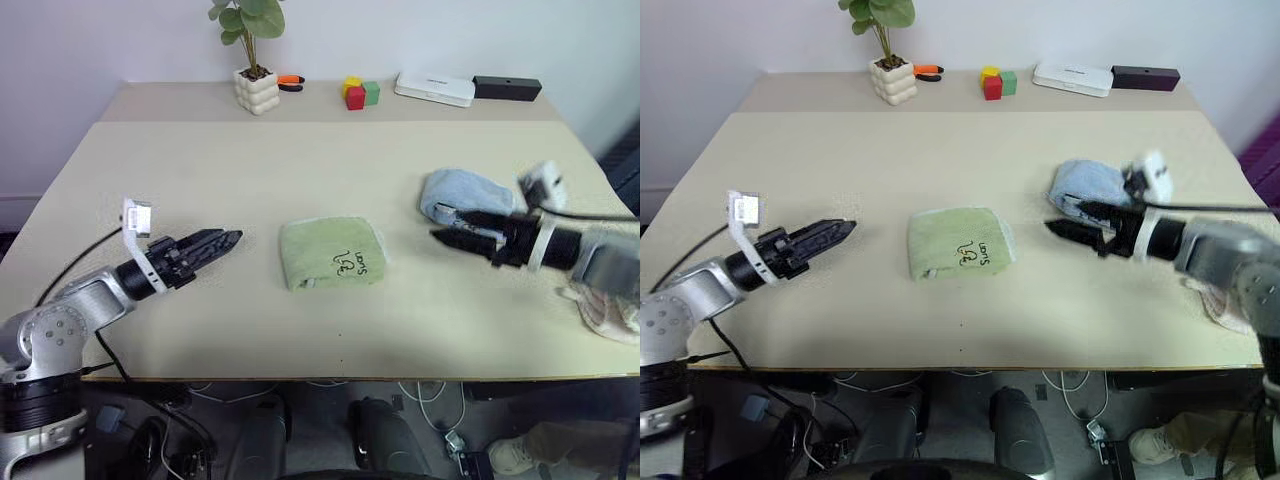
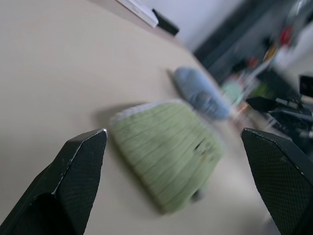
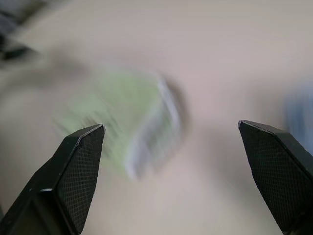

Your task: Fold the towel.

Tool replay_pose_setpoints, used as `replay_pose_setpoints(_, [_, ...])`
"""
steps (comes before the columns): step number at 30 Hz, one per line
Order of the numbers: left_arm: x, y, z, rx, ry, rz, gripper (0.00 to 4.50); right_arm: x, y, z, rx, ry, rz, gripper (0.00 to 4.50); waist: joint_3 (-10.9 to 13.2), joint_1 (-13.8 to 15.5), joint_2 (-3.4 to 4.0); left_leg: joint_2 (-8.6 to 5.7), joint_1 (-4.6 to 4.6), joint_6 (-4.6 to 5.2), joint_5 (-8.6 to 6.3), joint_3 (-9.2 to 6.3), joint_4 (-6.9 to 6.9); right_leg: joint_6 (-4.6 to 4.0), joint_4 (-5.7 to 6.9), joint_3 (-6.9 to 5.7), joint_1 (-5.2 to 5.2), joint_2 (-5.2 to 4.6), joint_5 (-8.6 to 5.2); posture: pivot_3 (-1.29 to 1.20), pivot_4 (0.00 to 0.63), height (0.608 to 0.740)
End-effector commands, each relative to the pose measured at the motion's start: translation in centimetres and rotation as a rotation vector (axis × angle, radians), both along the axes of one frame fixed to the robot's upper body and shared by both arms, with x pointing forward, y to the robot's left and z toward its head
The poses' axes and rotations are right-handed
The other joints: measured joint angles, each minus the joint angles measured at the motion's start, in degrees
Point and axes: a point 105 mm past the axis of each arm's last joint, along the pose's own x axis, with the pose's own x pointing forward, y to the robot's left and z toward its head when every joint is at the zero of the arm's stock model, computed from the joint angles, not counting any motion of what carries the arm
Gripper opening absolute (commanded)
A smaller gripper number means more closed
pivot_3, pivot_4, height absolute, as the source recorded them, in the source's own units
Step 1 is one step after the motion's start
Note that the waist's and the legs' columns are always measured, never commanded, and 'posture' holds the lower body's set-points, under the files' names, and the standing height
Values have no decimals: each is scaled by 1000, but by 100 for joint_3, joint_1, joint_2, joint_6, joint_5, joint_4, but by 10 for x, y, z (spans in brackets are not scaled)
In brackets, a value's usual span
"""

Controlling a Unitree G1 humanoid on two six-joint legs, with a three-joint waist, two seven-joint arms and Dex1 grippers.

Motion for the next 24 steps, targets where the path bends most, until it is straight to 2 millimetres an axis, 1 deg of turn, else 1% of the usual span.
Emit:
replay_pose_setpoints(1, [-1,-10,-3,-106,88,-11,4500,-14,31,22,-34,-168,144,4457,-1,12,-7,0,-3,0,-1,-2,-1,6,-1,-1,-1,0,2,0,150,740])
replay_pose_setpoints(3, [1,-21,-6,-188,140,-29,4500,-18,35,25,-74,-268,187,4457,-1,42,-8,-5,-9,0,-1,-3,1,12,-2,-1,-2,-6,4,0,150,740])
replay_pose_setpoints(4, [2,-25,-7,-212,159,-26,4500,-17,34,22,-122,-317,194,4457,-1,59,-9,-9,-13,0,-1,-6,6,15,-2,-2,-2,-9,6,0,150,740])
replay_pose_setpoints(6, [5,-28,-12,-239,195,-11,4500,-15,30,13,-164,-347,207,4457,-3,65,-13,-18,-15,-1,0,-6,11,22,-4,-2,1,-16,10,0,150,740])
replay_pose_setpoints(9, [7,-30,-14,-286,236,-8,4500,-15,29,11,-159,-357,226,4457,-4,36,-13,-20,-11,-2,1,-4,16,23,-6,1,6,-19,12,0,150,740])
replay_pose_setpoints(11, [8,-32,-22,-296,298,-4,4500,-14,29,10,-153,-357,222,4457,-4,21,-12,-19,-9,-2,1,-4,15,22,-3,3,4,-18,12,0,150,740])
replay_pose_setpoints(14, [6,-37,-22,-326,340,-30,4500,-11,28,9,-144,-358,208,4457,-4,22,-12,-18,-8,-2,1,-5,13,22,-1,3,4,-17,12,0,150,740])
replay_pose_setpoints(16, [8,-38,-22,-344,371,-25,4500,-10,29,7,-141,-358,202,4457,-4,32,-12,-19,-8,-2,1,-4,14,22,-1,4,3,-20,12,0,150,740])
replay_pose_setpoints(18, [10,-39,-30,-284,401,-10,4500,-8,29,8,-131,-359,191,4457,-4,41,-12,-20,-8,-3,1,-5,14,21,-1,4,4,-21,12,0,150,740])
replay_pose_setpoints(21, [11,-38,-47,-255,486,14,4500,-7,29,8,-133,-360,189,4457,-5,40,-11,-24,-8,-4,2,-4,15,21,-1,5,5,-23,12,0,150,740])
replay_pose_setpoints(23, [12,-39,-48,-262,492,21,4500,-7,29,8,-132,-359,187,4457,-5,38,-11,-24,-8,-4,2,-4,15,21,-1,5,5,-23,12,0,150,740])
replay_pose_setpoints(24, [17,-43,-49,-265,500,21,4500,-8,30,8,-129,-360,189,4457,-5,42,-11,-24,-8,-4,2,-4,15,21,-1,5,5,-23,12,0,150,740])
